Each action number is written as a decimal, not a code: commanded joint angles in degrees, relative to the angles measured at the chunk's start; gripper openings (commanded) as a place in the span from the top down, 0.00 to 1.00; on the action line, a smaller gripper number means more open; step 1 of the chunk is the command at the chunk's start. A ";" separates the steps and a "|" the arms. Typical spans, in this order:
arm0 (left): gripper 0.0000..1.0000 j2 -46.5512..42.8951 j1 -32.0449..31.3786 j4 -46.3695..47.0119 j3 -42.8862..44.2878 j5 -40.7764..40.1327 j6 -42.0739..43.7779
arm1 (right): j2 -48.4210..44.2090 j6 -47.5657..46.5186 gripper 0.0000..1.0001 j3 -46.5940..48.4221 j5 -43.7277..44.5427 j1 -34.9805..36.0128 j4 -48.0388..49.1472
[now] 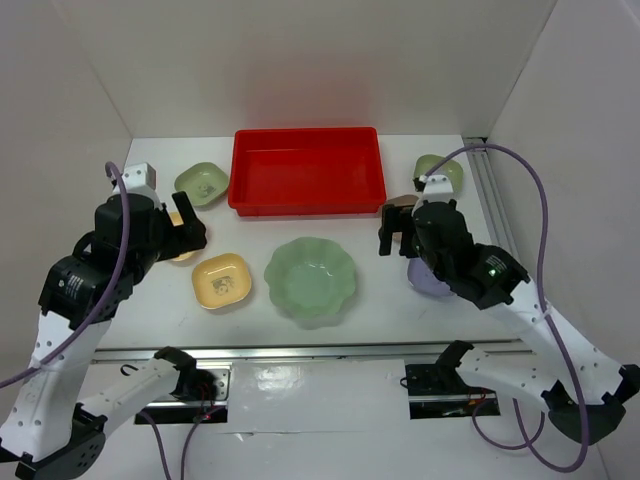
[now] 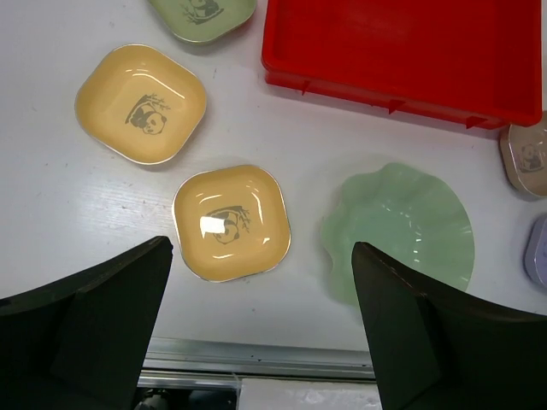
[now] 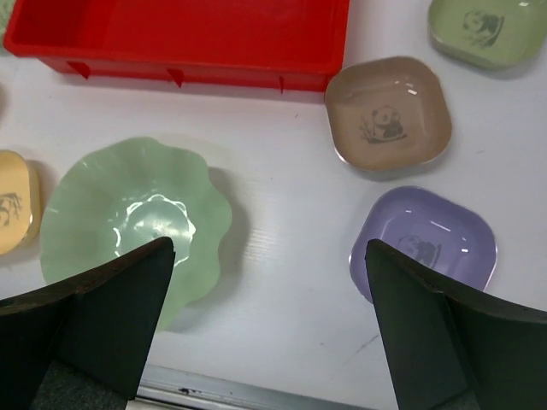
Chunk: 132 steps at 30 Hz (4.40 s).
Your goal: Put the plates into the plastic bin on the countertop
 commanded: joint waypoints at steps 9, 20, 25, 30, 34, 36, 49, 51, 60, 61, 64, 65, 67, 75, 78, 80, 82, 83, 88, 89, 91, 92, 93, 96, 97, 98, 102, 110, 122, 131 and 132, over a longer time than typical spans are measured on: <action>0.00 -0.40 -0.21 2.67 -3.92 3.10 -0.58 | 13.08 3.24 0.00 -13.34 -13.17 -1.04 23.48; 0.00 -1.55 -0.21 3.82 -6.91 4.42 0.47 | 34.09 1.92 0.19 -23.80 -27.58 -4.03 46.63; 0.00 -3.39 -0.21 3.82 -6.91 4.42 0.48 | 34.99 2.70 0.74 -27.58 -29.00 -4.03 50.77; 0.00 -3.39 -0.21 3.82 -7.44 4.42 1.01 | 32.00 2.71 1.00 -27.59 -28.20 -4.03 47.27; 0.00 -3.39 -0.21 3.82 -6.83 3.89 1.01 | 25.59 0.69 1.00 -26.02 -31.80 -3.50 41.21; 0.00 -3.39 -0.21 3.82 -6.83 3.89 1.01 | 21.72 0.69 1.00 -23.91 -33.39 -3.50 36.83; 0.00 -3.39 -0.21 7.24 -10.51 13.46 -0.66 | 44.88 2.96 1.00 23.49 -44.38 -20.98 36.54; 0.00 -3.92 -0.21 7.86 -11.57 15.05 -1.28 | 54.86 3.75 1.00 31.08 -46.31 -22.83 36.01; 0.00 -5.15 -0.21 9.71 -16.14 16.99 -0.66 | 84.27 9.29 1.00 61.53 -55.37 -28.46 35.39; 0.00 -5.15 -0.21 9.71 -16.14 16.99 -0.66 | 85.24 9.91 1.00 62.23 -56.06 -28.99 36.61; 0.00 -5.68 -0.21 10.24 -17.29 17.60 -0.14 | 87.53 11.32 1.00 62.24 -56.69 -28.99 38.20; 0.00 -5.68 -0.21 10.24 -17.29 17.61 -0.14 | 88.41 11.32 1.00 62.24 -57.30 -29.51 38.21; 0.00 -5.68 -0.21 10.24 -17.81 17.61 -0.14 | 89.03 11.85 1.00 62.24 -57.30 -29.52 38.73; 0.00 -5.68 -0.21 12.69 -20.27 19.45 -0.66 | 91.76 11.85 0.18 65.67 -56.77 -29.52 38.91; 0.00 -5.68 -0.21 14.19 -21.76 22.08 -1.27 | 91.23 11.85 0.00 66.19 -56.77 -28.99 38.91; 0.00 -5.68 -0.21 15.50 -22.73 24.98 -1.89 | 89.75 11.32 0.00 66.81 -57.47 -28.99 39.43; 0.00 -5.68 -0.21 19.09 -25.18 29.96 -3.55 | 87.73 10.80 0.00 66.81 -58.52 -28.99 39.96; 0.00 -5.68 -0.21 21.38 -26.68 32.35 -4.26 | 86.32 10.10 0.00 66.29 -58.53 -28.99 39.96; 0.00 -4.19 -0.21 42.45 -40.54 47.55 -12.85 | 71.48 3.26 0.00 62.78 -45.67 -28.99 30.76; 0.00 -3.23 -0.21 46.23 -41.97 51.32 -14.36 | 68.50 2.54 0.00 59.55 -41.96 -28.99 28.21; 0.00 0.54 -1.61 55.91 -44.00 53.11 -17.17 | 56.82 0.26 0.00 52.52 -31.97 -28.30 25.47; 0.00 2.13 -2.40 58.03 -44.00 51.81 -17.19 | 52.69 0.25 0.00 43.69 -28.86 -28.29 24.77; 0.00 3.89 -4.76 61.53 -44.00 50.84 -17.19 | 44.55 -0.36 0.00 39.43 -26.56 -27.77 24.76; 0.00 13.54 -9.51 63.40 -39.89 44.78 -17.19 | 32.75 -1.06 0.00 27.48 -21.72 -27.24 22.92; 0.00 16.36 -12.49 64.11 -38.57 43.28 -17.19 | 30.61 -1.07 0.00 25.87 -20.14 -27.23 19.95; 0.00 21.87 -13.74 65.51 -36.21 40.83 -17.19 | 28.50 -1.07 0.00 24.55 -16.30 -26.62 18.62; 0.00 31.65 -18.13 69.03 -31.10 36.00 -20.17 | 19.79 -2.12 0.00 19.70 -8.28 -26.10 13.00; 0.02 55.82 -28.93 63.78 -9.23 30.17 -21.32 | 7.84 4.38 0.00 12.32 2.11 -23.10 7.88; 0.12 81.14 -33.87 48.83 23.64 20.77 -15.17 | -3.07 6.49 0.00 11.70 3.16 -22.58 7.44; 0.33 89.85 -36.16 40.13 35.87 12.78 -15.78 | -6.76 5.26 0.00 14.16 0.36 -22.58 7.44; 0.41 90.73 -36.68 38.38 37.11 12.77 -15.78 | -6.77 5.26 0.00 14.16 0.35 -22.58 7.44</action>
